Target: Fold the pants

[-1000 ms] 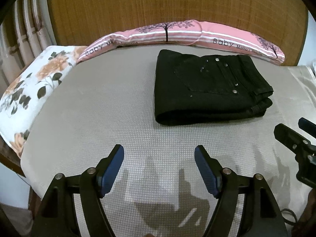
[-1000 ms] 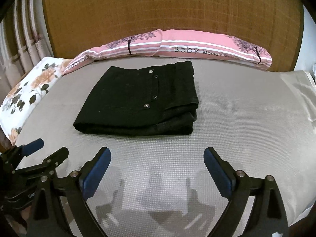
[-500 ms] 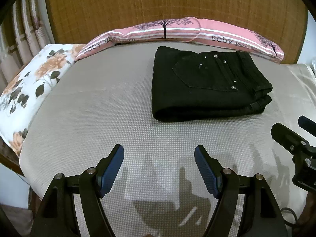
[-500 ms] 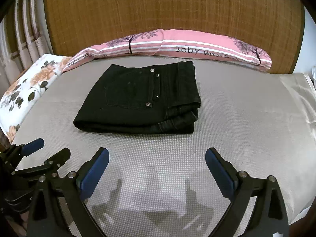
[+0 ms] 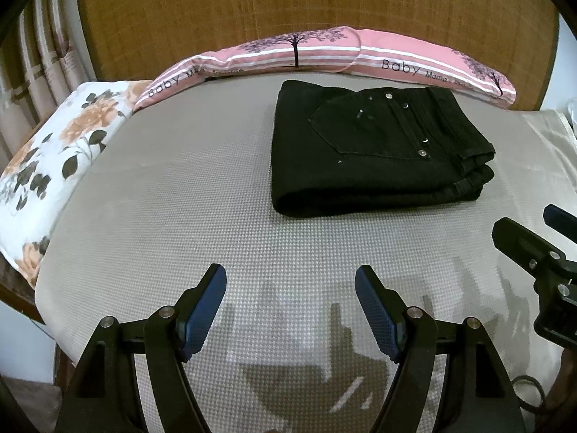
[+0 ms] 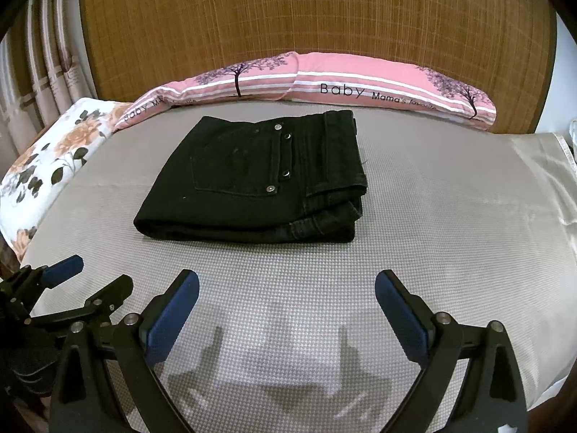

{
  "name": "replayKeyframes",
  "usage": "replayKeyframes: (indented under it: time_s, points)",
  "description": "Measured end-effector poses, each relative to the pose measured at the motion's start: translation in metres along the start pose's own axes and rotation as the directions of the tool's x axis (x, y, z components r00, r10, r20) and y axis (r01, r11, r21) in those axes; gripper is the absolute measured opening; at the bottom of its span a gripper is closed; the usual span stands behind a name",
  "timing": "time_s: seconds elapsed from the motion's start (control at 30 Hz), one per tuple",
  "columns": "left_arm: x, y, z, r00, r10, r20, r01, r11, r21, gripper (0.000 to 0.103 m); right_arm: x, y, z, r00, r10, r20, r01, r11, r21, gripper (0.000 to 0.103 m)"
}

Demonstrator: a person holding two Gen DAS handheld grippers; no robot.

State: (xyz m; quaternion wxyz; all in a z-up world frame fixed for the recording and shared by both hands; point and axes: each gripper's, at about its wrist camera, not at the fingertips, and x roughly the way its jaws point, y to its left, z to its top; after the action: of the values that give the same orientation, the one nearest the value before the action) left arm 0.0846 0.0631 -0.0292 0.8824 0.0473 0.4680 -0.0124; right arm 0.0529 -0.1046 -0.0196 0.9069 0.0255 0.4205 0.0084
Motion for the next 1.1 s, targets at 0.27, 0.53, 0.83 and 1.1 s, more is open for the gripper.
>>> replayKeyframes:
  time_s: [0.27,0.53,0.83,1.1]
  points:
    - [-0.001,-0.0002,-0.0004,1.0,0.005,0.005,-0.005,1.0,0.0,0.074,0.0001,-0.0006,-0.001,1.0,0.001,-0.003,-0.001,1.0,0.0,0.097]
    - [-0.0032,-0.0022,-0.0005,1.0,0.019,0.018,-0.02,1.0,0.017,0.074,0.0002,-0.0001,-0.0029,1.0,0.0,-0.008,0.0,1.0,-0.003,0.097]
    - [-0.0034,-0.0019,-0.0004,1.0,0.018,0.019,-0.018,1.0,0.02,0.074,0.0021,-0.0006,-0.0054,1.0,-0.002,-0.013,0.002,1.0,0.0,0.097]
    - [-0.002,-0.003,-0.0017,0.999,0.03,0.024,-0.031,0.999,0.033,0.074,0.0032,-0.0012,-0.0082,1.0,0.004,-0.023,-0.004,1.0,0.011,0.097]
